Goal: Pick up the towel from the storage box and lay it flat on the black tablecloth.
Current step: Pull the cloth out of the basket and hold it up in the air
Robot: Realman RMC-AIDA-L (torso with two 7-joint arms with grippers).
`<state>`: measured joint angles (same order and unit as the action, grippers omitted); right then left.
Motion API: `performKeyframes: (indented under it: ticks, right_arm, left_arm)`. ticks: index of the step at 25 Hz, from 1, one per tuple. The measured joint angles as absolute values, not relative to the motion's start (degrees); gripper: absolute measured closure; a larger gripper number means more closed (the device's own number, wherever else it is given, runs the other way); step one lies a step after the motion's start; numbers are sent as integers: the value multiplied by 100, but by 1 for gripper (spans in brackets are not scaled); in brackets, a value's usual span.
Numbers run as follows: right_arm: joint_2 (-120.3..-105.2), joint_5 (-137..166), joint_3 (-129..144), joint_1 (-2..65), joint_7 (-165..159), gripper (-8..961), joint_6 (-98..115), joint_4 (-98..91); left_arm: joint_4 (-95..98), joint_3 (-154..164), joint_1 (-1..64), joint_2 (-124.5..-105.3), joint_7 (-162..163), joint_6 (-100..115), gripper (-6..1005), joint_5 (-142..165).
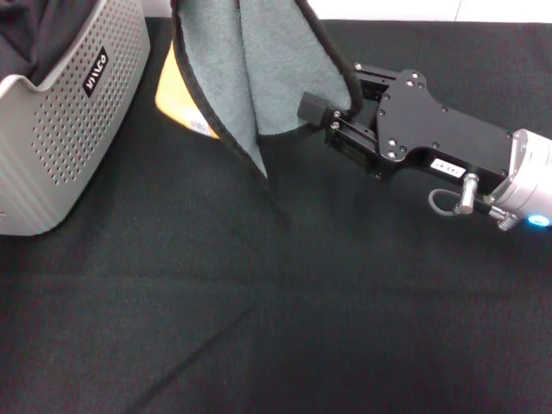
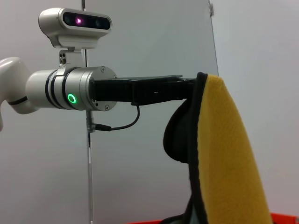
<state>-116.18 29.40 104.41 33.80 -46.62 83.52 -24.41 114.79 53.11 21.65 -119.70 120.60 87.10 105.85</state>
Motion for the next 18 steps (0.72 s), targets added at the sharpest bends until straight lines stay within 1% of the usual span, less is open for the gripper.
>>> performKeyframes:
  ticks: [18]
  right_arm:
    - [-11616, 2970, 10468, 3368, -4742, 648, 8596, -2432]
  left_arm:
    - [11408, 5280, 2109, -11970, 11974, 8678, 974, 10609]
